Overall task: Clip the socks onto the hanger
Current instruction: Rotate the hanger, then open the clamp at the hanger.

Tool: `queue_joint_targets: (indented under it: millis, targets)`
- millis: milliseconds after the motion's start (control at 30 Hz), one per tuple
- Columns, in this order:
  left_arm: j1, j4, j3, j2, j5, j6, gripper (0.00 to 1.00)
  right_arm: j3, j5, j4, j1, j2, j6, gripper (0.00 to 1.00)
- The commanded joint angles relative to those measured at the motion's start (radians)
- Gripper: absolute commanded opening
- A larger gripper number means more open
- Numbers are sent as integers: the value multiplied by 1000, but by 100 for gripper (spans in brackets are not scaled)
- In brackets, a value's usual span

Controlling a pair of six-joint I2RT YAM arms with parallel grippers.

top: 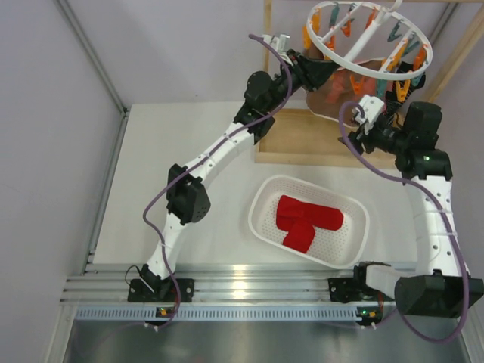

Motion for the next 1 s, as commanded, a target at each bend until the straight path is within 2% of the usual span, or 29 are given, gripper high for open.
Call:
queue_joint_targets:
  millis: [0, 33, 100, 133, 267, 367, 467, 767, 967]
  targets:
    - [-14, 78, 1, -41, 1, -18, 17, -17, -96, 149, 51, -20, 358, 59]
    - [-14, 76, 3, -39, -1, -20, 17, -40, -79, 300, 64, -43, 451, 58]
    - [-19, 78, 3, -39, -5, -20, 17, -114, 39, 451, 122, -60, 531, 51]
    - [-20, 76, 1, -39, -7, -21, 17, -134, 70, 581, 134, -67, 588, 50]
    - [-23, 75, 1, -44, -8, -27, 17, -191, 232, 865, 185, -22, 700, 47]
    - [-23, 73, -2, -45, -10, -29, 16, -197, 302, 967, 209, 10, 703, 47]
    - [-25, 73, -3, -46, -8, -31, 16, -175, 377, 1031, 234, 58, 677, 46]
    - [-25, 71, -14, -47, -1, -41, 15, -109, 458, 1079, 257, 131, 637, 38]
    - [-28, 75, -22, -49, -2, -44, 15, -97, 422, 1101, 257, 133, 647, 37]
